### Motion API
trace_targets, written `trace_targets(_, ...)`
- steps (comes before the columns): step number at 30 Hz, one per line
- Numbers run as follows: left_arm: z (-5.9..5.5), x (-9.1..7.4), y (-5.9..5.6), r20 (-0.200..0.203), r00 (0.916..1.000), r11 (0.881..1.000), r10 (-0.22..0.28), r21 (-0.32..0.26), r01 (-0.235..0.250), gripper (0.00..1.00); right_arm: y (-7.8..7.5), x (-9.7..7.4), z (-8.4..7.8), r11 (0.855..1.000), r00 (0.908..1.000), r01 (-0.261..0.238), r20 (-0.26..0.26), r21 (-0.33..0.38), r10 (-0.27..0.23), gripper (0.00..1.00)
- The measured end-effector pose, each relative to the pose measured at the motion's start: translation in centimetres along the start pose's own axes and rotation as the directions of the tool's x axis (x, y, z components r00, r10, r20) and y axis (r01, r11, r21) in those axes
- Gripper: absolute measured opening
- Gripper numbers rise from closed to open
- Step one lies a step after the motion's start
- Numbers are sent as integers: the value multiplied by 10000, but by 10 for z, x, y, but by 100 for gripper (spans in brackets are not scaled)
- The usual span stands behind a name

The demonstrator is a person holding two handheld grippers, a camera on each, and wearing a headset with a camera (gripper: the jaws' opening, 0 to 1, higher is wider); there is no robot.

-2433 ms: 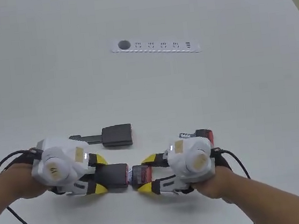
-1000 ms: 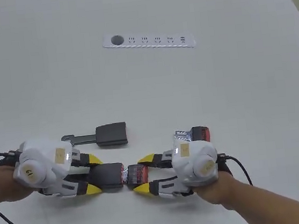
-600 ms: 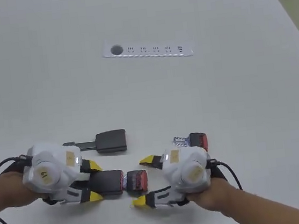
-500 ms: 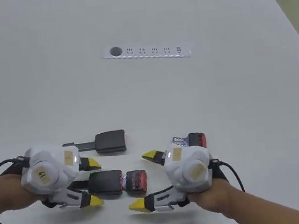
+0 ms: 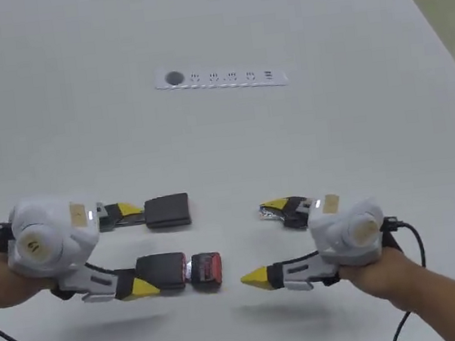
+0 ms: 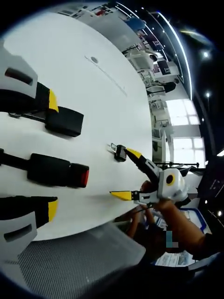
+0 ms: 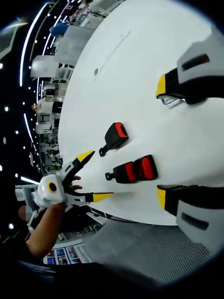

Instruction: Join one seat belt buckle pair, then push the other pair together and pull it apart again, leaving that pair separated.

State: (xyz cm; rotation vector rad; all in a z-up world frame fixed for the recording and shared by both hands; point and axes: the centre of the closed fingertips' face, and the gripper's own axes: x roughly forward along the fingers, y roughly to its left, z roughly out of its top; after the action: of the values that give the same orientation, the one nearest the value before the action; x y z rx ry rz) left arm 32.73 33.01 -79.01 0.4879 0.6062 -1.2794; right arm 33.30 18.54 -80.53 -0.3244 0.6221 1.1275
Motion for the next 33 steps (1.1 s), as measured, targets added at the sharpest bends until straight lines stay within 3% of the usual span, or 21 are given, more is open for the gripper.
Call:
trace_targets(8, 1, -4, 31, -76, 9993, 9993, 375, -20, -375, 71, -35, -14, -18, 10000, 9983, -53, -586, 30, 55, 75)
trace_targets(15, 3, 11, 60, -189, 9989, 9990, 438, -57, -439, 69, -62, -18, -33, 9999, 9943, -95, -1057, 115, 107, 73)
trace_targets(20, -1, 24, 69, -419, 9985, 9994, 338, 49, -336, 63, -74, -15, -49, 9997, 9895, -190, -1431, 162, 212, 73)
trace_targets(25, -12, 39, 70, -731, 9973, 10000, -45, -25, 43, 64, -79, -13, -58, 9988, 9853, -464, -1635, 178, 487, 72)
trace_targets(30, -25, 51, 70, -1085, 9938, 9994, -242, -288, 212, 60, -78, -9, -70, 9963, 9770, -847, -1948, 167, 864, 65)
trace_targets(33, -28, 55, 72, -1182, 9926, 9992, -270, -332, 232, 58, -80, -8, -68, 9949, 9774, -990, -1858, 184, 1007, 60)
